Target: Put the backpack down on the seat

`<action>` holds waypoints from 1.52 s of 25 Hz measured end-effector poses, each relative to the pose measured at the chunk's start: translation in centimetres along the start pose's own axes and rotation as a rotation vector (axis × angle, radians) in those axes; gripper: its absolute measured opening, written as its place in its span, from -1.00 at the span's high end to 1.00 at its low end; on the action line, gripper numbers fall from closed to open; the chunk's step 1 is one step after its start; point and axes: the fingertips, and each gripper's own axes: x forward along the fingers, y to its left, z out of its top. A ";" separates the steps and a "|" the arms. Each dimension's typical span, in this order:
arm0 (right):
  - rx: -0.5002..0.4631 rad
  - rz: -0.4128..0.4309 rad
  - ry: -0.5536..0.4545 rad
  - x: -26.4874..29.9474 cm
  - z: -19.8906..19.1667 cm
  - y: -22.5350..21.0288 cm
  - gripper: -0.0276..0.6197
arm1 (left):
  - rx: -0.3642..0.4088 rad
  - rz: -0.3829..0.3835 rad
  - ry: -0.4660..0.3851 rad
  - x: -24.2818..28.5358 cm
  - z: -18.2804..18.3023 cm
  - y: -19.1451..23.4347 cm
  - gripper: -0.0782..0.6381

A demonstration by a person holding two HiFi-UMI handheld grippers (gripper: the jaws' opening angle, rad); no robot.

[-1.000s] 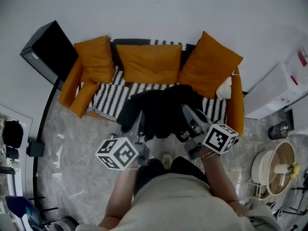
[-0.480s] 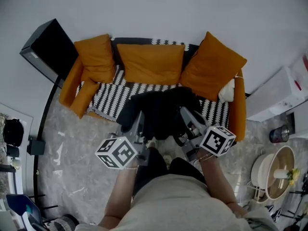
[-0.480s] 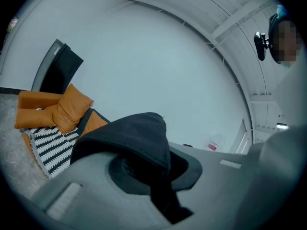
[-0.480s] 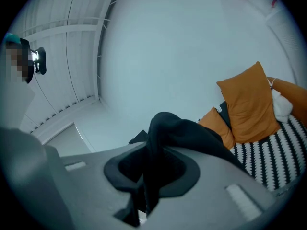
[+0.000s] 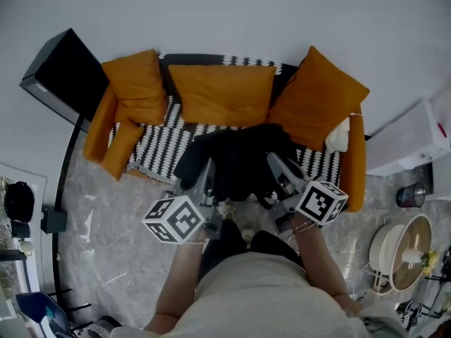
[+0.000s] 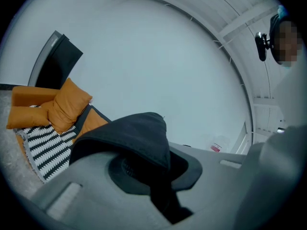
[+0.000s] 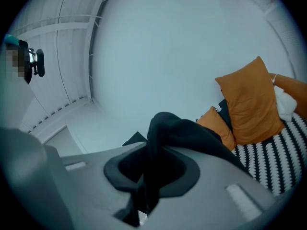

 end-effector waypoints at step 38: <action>-0.027 -0.192 -0.073 16.9 7.0 -5.0 0.73 | -0.043 -0.155 0.145 17.2 8.4 10.1 0.66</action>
